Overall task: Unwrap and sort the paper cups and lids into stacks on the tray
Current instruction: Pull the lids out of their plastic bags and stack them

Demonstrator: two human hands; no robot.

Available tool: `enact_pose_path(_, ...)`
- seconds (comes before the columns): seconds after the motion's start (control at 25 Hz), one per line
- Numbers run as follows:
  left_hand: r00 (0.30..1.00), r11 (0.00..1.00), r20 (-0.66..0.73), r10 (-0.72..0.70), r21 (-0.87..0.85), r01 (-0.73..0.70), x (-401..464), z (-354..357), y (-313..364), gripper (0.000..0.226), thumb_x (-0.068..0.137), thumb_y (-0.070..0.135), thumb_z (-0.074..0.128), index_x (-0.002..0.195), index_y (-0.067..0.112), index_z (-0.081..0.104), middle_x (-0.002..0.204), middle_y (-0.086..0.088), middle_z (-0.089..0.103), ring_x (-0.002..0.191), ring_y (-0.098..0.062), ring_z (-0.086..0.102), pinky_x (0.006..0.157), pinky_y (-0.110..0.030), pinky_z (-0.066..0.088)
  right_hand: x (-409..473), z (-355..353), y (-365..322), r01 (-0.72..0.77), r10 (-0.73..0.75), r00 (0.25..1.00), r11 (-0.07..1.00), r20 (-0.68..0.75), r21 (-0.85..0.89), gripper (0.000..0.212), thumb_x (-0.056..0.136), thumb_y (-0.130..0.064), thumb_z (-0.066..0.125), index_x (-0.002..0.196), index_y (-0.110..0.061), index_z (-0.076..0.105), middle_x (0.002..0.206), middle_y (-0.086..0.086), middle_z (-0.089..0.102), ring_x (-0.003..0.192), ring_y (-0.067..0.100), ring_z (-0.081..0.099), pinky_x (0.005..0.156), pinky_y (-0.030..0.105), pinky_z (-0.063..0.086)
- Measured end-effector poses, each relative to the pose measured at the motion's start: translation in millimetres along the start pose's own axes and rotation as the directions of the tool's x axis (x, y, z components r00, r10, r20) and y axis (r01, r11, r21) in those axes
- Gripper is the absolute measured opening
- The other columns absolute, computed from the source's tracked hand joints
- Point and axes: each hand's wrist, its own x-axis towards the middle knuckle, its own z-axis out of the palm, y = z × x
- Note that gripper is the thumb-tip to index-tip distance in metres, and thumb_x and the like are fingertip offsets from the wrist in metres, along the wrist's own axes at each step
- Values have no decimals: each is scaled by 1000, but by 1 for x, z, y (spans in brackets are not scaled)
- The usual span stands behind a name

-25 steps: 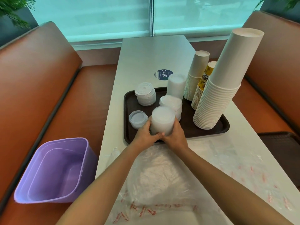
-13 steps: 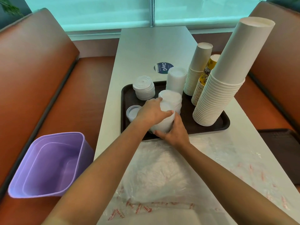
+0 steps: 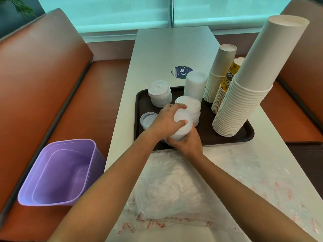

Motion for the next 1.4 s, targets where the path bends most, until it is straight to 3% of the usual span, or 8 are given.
enact_pose_path(0.12, 996, 958, 14, -90, -272, 90, 1, -7, -7, 48, 87, 1, 54, 130, 22, 51, 131, -5, 50, 119, -21, 46, 99, -29, 38, 4, -4, -1, -14, 11, 998, 999, 60, 49, 99, 60, -41, 85, 141, -20, 32, 135, -1, 50, 122, 18, 50, 99, 42, 47)
enact_pose_path(0.24, 969, 693, 55, -242, -689, 212, 4, -23, -16, 52, 85, -13, 50, 132, 9, 46, 120, -10, 55, 108, -23, 53, 92, -31, 44, 11, -13, 2, -13, 7, 992, 999, 124, 49, 93, 61, -31, 86, 139, -22, 35, 131, -3, 50, 120, 14, 47, 100, 36, 44)
enact_pose_path(0.4, 911, 527, -36, -410, -824, 205, 19, -47, -40, 48, 88, -14, 44, 133, 2, 46, 118, -14, 56, 111, -28, 53, 91, -36, 46, 15, -16, 6, -7, -6, 989, 996, 147, 86, 89, 61, -23, 87, 136, -23, 39, 126, -10, 50, 118, 9, 46, 103, 32, 41)
enact_pose_path(0.52, 865, 803, -267, -426, -552, 225, 31, -48, -62, 49, 87, -9, 48, 134, 8, 47, 129, -14, 54, 118, -28, 50, 97, -33, 43, 15, -16, 8, -8, -4, 986, 997, 167, 73, 89, 63, -24, 86, 137, -25, 37, 124, -12, 50, 118, 9, 46, 99, 27, 39)
enact_pose_path(0.64, 903, 988, -402, -149, -93, 121, 32, -37, -79, 45, 86, -7, 49, 129, 7, 51, 130, -14, 51, 119, -28, 48, 101, -23, 32, 16, -17, 11, -26, 18, 984, 999, 175, 47, 91, 65, -27, 85, 139, -26, 34, 128, -7, 52, 117, 10, 46, 97, 26, 38)
enact_pose_path(0.76, 942, 992, -331, 49, 127, -7, 29, -26, -99, 47, 81, -12, 46, 122, 8, 58, 123, -13, 52, 115, -29, 48, 98, -19, 30, 15, -16, 11, -14, 9, 987, 999, 163, 30, 91, 64, -29, 85, 139, -27, 34, 131, -5, 52, 121, 15, 47, 99, 30, 40)
enact_pose_path(0.96, 992, 970, -92, 84, 236, -61, 16, -11, -118, 51, 74, 0, 57, 123, 13, 57, 127, -8, 51, 122, -28, 45, 106, -31, 34, 14, -15, 7, -12, 8, 990, 1000, 142, 25, 93, 55, -44, 79, 137, -29, 37, 129, -8, 54, 119, 14, 49, 95, 29, 41)
enact_pose_path(1.4, 986, 857, -42, 162, 501, -120, 23, -16, -114, 64, 68, 43, 79, 121, 14, 57, 128, -6, 42, 118, -23, 41, 102, -33, 37, 13, -14, 9, -17, 16, 992, 1000, 124, 12, 87, 64, -32, 84, 137, -28, 36, 130, -5, 54, 120, 17, 50, 97, 35, 44)
